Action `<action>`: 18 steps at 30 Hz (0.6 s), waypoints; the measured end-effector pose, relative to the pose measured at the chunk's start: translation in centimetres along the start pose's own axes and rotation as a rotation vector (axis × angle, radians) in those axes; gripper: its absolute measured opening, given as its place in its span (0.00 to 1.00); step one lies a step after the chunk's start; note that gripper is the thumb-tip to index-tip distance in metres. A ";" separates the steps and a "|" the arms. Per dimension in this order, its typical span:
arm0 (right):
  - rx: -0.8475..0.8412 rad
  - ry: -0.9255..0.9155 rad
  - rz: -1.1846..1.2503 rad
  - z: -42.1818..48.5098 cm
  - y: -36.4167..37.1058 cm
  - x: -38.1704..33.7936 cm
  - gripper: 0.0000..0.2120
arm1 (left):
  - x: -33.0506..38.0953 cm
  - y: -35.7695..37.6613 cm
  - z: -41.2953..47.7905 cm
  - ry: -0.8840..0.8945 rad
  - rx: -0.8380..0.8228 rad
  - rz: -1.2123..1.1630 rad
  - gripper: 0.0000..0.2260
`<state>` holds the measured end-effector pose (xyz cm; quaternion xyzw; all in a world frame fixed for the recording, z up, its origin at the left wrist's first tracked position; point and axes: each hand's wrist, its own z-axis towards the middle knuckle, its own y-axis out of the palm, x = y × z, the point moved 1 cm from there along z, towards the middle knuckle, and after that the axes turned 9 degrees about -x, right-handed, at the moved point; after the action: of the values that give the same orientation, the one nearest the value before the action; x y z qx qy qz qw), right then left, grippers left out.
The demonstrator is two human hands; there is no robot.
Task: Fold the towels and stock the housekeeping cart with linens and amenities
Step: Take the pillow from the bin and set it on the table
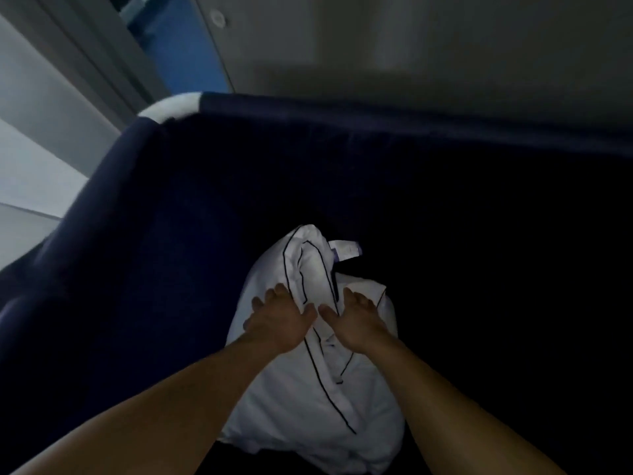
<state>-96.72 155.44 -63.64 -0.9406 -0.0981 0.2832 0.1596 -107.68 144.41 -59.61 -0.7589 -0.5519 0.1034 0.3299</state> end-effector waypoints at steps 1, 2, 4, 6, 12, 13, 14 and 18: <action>-0.003 0.003 0.109 1.9 0.5 0.2 0.43 | -0.4 0.5 1.3 -0.021 -0.016 -0.031 0.41; 0.002 0.014 0.198 3.5 1.0 0.5 0.43 | -0.9 1.0 2.5 -0.035 -0.030 -0.072 0.43; 0.036 0.052 0.315 6.1 2.0 1.3 0.45 | -1.6 1.9 4.2 -0.028 -0.050 -0.177 0.45; 0.032 0.072 0.395 7.6 3.0 1.9 0.44 | -2.0 2.5 5.4 0.005 -0.044 -0.314 0.45; 0.103 -0.141 0.640 6.0 6.7 0.5 0.12 | -0.5 2.4 6.7 0.071 -0.081 -0.707 0.56; 0.090 -0.193 0.637 5.2 7.2 0.4 0.14 | -0.1 2.2 6.7 0.056 -0.098 -0.714 0.58; 0.064 -0.225 0.606 4.4 7.5 0.4 0.15 | 0.1 2.0 6.7 0.042 -0.115 -0.690 0.55; -0.132 -0.177 0.731 2.8 7.1 3.4 0.13 | -0.7 2.8 7.2 0.065 -0.011 -0.343 0.17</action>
<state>-94.88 150.49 -70.09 -0.8937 0.2126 0.3946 -0.0219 -109.56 146.12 -66.96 -0.6585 -0.6628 0.0179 0.3561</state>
